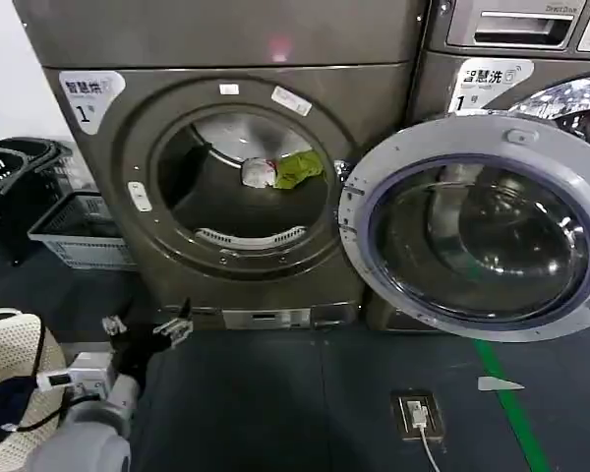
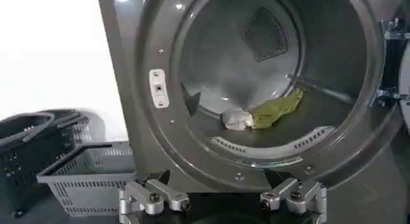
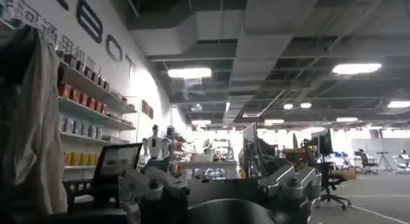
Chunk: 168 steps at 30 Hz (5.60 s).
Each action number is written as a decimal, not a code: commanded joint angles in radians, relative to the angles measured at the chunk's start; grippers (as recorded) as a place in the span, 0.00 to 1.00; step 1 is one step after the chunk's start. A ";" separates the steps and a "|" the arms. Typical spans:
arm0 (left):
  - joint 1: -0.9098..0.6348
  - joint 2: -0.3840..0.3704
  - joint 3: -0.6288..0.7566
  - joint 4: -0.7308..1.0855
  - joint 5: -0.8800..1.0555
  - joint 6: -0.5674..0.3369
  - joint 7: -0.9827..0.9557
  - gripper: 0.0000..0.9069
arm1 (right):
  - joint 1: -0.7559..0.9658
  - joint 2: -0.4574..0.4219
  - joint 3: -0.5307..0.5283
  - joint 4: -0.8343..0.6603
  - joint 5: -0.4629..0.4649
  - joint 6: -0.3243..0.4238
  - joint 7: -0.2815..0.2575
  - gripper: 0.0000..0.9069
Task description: Grasp the clothes from the dryer.
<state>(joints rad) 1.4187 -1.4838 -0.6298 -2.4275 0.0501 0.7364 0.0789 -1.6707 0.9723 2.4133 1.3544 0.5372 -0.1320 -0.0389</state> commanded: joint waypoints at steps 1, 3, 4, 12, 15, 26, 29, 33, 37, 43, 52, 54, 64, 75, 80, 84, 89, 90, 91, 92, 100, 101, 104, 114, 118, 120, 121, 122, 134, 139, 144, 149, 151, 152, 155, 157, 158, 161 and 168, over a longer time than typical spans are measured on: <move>0.000 0.002 0.002 0.005 0.016 0.049 0.009 1.00 | 0.001 -0.001 0.001 -0.002 0.022 0.004 0.021 1.00; 0.001 0.004 0.001 0.007 0.017 0.049 0.012 1.00 | 0.001 -0.001 0.003 -0.007 0.031 0.013 0.033 1.00; 0.001 0.004 0.002 0.009 0.020 0.049 0.012 1.00 | 0.001 -0.001 0.004 -0.009 0.034 0.017 0.036 1.00; 0.000 0.004 0.009 0.014 0.026 0.049 0.012 1.00 | -0.006 0.002 0.016 -0.006 0.047 0.026 0.039 1.00; -0.002 0.005 0.010 0.017 0.029 0.049 0.012 1.00 | -0.006 0.010 0.015 -0.003 0.046 0.028 0.042 1.00; -0.009 0.005 0.009 0.028 0.029 0.049 0.008 1.00 | -0.006 0.014 0.012 0.000 0.045 0.031 0.038 1.00; -0.010 0.006 0.007 0.028 0.025 0.049 0.007 1.00 | -0.007 0.011 0.013 0.002 0.045 0.031 0.036 1.00; -0.010 0.005 0.006 0.031 0.026 0.049 0.006 1.00 | -0.009 0.013 0.016 0.002 0.045 0.033 0.037 1.00; -0.009 0.005 0.007 0.026 0.027 0.049 0.006 1.00 | -0.008 0.016 0.015 0.002 0.045 0.035 0.038 1.00; -0.004 0.004 0.007 0.024 0.028 0.049 0.006 1.00 | -0.009 0.016 0.015 0.003 0.046 0.036 0.038 1.00; -0.005 0.000 0.022 0.026 0.035 0.049 0.008 1.00 | -0.005 0.018 0.013 0.004 0.046 0.036 0.039 1.00; -0.006 0.001 0.022 0.025 0.036 0.049 0.008 1.00 | -0.005 0.018 0.012 0.005 0.046 0.036 0.039 1.00; -0.010 0.006 0.019 0.029 0.041 0.049 0.002 1.00 | -0.005 0.018 0.009 0.008 0.046 0.035 0.038 1.00; -0.010 0.005 0.021 0.036 0.033 0.049 -0.002 1.00 | -0.006 0.024 0.008 0.007 0.046 0.037 0.039 1.00; -0.012 0.002 0.027 0.038 0.034 0.049 -0.003 1.00 | -0.005 0.026 0.006 0.008 0.045 0.037 0.039 1.00; -0.014 0.003 0.027 0.045 0.035 0.049 -0.004 1.00 | -0.004 0.026 0.006 0.008 0.045 0.037 0.040 1.00; -0.016 0.002 0.029 0.052 0.037 0.049 -0.004 1.00 | -0.005 0.026 0.008 0.005 0.044 0.037 0.040 1.00; -0.016 0.002 0.029 0.052 0.037 0.049 -0.004 1.00 | -0.005 0.026 0.008 0.007 0.044 0.037 0.040 1.00; -0.017 0.003 0.029 0.052 0.036 0.049 -0.004 1.00 | -0.005 0.027 0.008 0.008 0.044 0.037 0.040 1.00; -0.017 0.002 0.029 0.053 0.036 0.049 -0.004 1.00 | -0.005 0.027 0.008 0.008 0.044 0.036 0.040 1.00; -0.018 0.000 0.029 0.057 0.038 0.049 -0.004 1.00 | -0.004 0.029 0.006 0.006 0.044 0.037 0.040 1.00; -0.018 0.000 0.029 0.058 0.040 0.049 -0.004 1.00 | -0.003 0.030 0.006 0.006 0.044 0.037 0.040 1.00; -0.017 -0.001 0.029 0.061 0.040 0.049 -0.004 1.00 | -0.004 0.030 0.006 0.005 0.043 0.038 0.040 1.00; -0.024 -0.001 0.029 0.068 0.037 0.049 -0.013 1.00 | -0.012 0.038 0.000 0.003 0.026 0.041 0.034 1.00; -0.050 0.000 0.033 0.099 0.036 0.049 -0.026 1.00 | -0.012 0.037 -0.003 0.005 0.027 0.048 0.034 1.00; -0.084 0.000 0.041 0.138 0.036 0.049 -0.033 1.00 | -0.015 0.035 -0.003 0.006 0.028 0.049 0.033 1.00; -0.106 0.000 0.043 0.160 0.032 0.049 -0.039 1.00 | -0.015 0.033 -0.003 0.008 0.028 0.051 0.033 1.00; -0.137 -0.002 0.044 0.187 0.028 0.040 -0.046 1.00 | -0.013 0.031 -0.003 0.009 0.029 0.051 0.034 1.00; -0.589 0.003 0.042 0.693 0.028 -0.130 -0.088 1.00 | -0.014 0.019 -0.004 0.004 0.035 0.053 0.033 1.00; -0.731 -0.005 0.037 0.870 0.075 -0.203 -0.046 1.00 | -0.021 0.014 0.001 0.004 0.049 0.052 0.033 1.00; -0.850 -0.024 0.037 1.087 0.142 -0.334 -0.033 1.00 | -0.020 0.016 -0.003 0.017 0.050 0.049 0.034 1.00; -0.955 -0.041 0.036 1.282 0.161 -0.444 -0.037 1.00 | -0.030 0.017 0.002 0.017 0.052 0.052 0.033 1.00; -0.992 -0.044 0.035 1.330 0.163 -0.466 -0.038 1.00 | -0.030 0.016 0.004 0.017 0.051 0.051 0.034 1.00; -1.014 -0.046 0.034 1.362 0.165 -0.460 -0.044 1.00 | -0.029 0.017 0.003 0.018 0.051 0.051 0.034 1.00; -1.063 -0.044 0.031 1.428 0.181 -0.468 -0.044 1.00 | -0.025 0.018 0.000 0.018 0.049 0.051 0.033 1.00; -1.083 -0.042 0.032 1.467 0.191 -0.481 -0.043 1.00 | -0.022 0.017 -0.002 0.018 0.047 0.051 0.034 1.00; -1.098 -0.041 0.032 1.496 0.199 -0.492 -0.043 1.00 | -0.022 0.017 -0.002 0.019 0.047 0.051 0.033 1.00; -1.126 -0.040 0.036 1.544 0.234 -0.498 -0.033 1.00 | -0.019 0.012 -0.002 0.013 0.046 0.050 0.034 1.00; -1.164 -0.021 0.035 1.585 0.708 -0.416 0.264 1.00 | -0.018 0.001 -0.004 0.005 0.044 0.051 0.032 1.00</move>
<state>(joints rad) 0.3177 -1.5121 -0.5979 -0.9489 0.3690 0.2934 0.1075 -1.6897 0.9752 2.4094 1.3621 0.5811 -0.0811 -0.0071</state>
